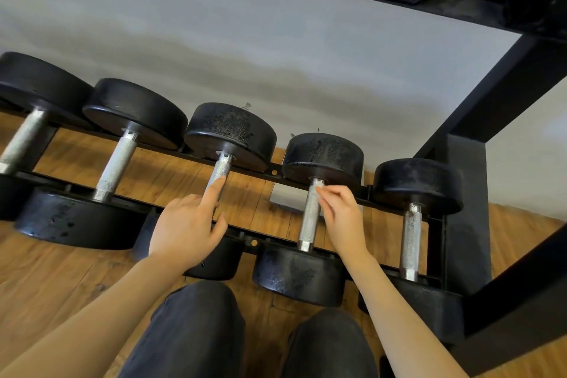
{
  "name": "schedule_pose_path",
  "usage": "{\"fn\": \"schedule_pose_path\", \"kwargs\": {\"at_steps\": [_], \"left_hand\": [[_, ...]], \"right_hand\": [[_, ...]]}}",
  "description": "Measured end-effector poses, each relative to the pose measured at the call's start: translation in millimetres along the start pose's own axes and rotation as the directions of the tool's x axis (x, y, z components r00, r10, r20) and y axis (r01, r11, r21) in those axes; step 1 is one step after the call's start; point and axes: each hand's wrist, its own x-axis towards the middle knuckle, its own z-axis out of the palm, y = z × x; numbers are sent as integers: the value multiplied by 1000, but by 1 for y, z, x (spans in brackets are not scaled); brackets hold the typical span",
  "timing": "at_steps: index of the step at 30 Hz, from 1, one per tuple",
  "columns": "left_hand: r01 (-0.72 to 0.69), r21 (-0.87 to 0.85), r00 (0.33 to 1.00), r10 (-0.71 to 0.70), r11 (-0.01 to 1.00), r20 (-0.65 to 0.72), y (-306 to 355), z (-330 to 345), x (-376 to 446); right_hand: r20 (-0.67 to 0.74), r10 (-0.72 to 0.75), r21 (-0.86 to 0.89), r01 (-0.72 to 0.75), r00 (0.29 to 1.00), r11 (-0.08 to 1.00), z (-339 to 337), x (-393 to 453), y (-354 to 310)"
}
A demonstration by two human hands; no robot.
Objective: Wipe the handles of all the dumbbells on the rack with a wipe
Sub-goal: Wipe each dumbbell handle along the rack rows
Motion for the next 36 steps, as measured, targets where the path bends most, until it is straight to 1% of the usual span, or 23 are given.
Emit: {"fn": "schedule_pose_path", "kwargs": {"at_steps": [2,4,8,10,11,13,16,17,19,21,24,27,28,29,31,33,36], "left_hand": [[6,4,1000,-6,1000,5,1,0,0],[12,11,1000,-12,1000,-1,1,0,0],[6,3,1000,-6,1000,-1,1,-1,-1],[10,-7,1000,-10,1000,0,1,-1,-1],[13,-7,1000,-13,1000,3,1,-1,0],[17,-3,1000,-17,1000,12,1,-1,-1],[23,-11,1000,-22,1000,18,0,-1,-1],[24,-16,1000,-24,1000,18,0,-1,-1],[26,-18,1000,-26,1000,12,-1,0,0],[23,-16,1000,-22,1000,11,-1,1,0],[19,-15,1000,-19,1000,19,-5,5,-2],[19,-9,1000,-18,1000,25,-8,7,-1],[19,-8,999,-19,1000,26,-7,8,-1],[19,-9,999,-19,1000,28,-7,8,0],[18,-7,1000,-17,1000,25,-7,9,0],[18,-7,1000,-18,1000,25,-8,10,0],[29,-8,999,-28,1000,24,-9,12,0]], "right_hand": [[55,-103,-81,107,993,991,-3,-6,3],[104,-164,-157,179,981,971,-7,-4,4],[120,-223,-239,246,968,939,-9,15,-1],[155,-266,-271,300,951,914,-5,19,1],[172,-258,-238,294,951,926,-3,18,4],[183,-189,-126,214,965,969,-2,11,9],[187,-196,-93,216,963,972,-6,6,12],[201,-223,-99,246,954,964,-9,8,11],[223,-327,-226,375,918,899,-13,17,5],[242,-358,-330,424,902,843,-14,27,3],[255,-345,-332,416,904,847,-9,23,9],[278,-333,-197,393,901,898,-10,10,15],[291,-345,-174,404,892,898,-12,8,15],[296,-371,-193,435,880,880,-14,9,13],[287,-416,-289,492,863,821,-16,16,8],[256,-396,-354,467,882,810,-15,26,2],[220,-373,-388,432,901,814,-9,32,0]]}}
